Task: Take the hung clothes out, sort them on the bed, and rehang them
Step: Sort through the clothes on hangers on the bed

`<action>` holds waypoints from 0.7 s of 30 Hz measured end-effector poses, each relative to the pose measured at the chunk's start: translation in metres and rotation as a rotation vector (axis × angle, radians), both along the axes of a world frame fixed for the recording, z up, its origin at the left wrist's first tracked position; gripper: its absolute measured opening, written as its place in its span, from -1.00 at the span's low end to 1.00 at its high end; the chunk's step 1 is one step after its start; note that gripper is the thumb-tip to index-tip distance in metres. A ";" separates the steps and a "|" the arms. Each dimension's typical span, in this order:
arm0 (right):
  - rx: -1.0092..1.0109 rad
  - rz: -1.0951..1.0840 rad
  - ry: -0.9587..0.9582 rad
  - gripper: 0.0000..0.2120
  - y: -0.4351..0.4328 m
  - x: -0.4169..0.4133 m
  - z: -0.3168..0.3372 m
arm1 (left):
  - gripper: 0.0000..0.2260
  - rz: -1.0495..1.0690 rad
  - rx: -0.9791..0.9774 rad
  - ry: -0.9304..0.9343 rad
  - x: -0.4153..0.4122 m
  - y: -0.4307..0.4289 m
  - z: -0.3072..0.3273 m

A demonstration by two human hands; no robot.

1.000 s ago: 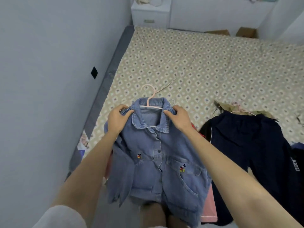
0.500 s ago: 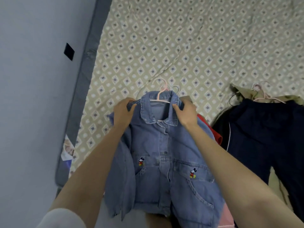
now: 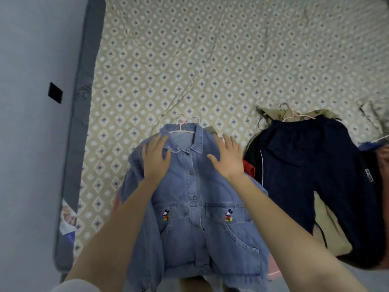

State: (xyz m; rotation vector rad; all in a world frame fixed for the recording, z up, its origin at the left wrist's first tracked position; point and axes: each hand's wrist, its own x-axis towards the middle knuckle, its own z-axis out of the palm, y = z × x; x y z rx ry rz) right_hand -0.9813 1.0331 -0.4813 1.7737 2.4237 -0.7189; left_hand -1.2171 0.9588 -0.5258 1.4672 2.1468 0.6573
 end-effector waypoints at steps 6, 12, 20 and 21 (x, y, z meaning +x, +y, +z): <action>0.042 -0.049 -0.027 -0.35 -0.024 0.066 0.040 | -0.55 -0.115 -0.045 0.168 0.070 -0.007 0.046; 0.054 -0.131 -0.006 -0.32 -0.047 0.172 0.066 | -0.52 -0.154 -0.024 0.255 0.168 -0.016 0.087; 0.126 -0.037 -0.040 -0.29 -0.054 0.340 0.099 | -0.50 -0.051 0.008 0.241 0.346 -0.021 0.113; 0.125 -0.029 -0.047 -0.29 -0.056 0.360 0.101 | -0.50 -0.054 0.001 0.235 0.369 -0.022 0.114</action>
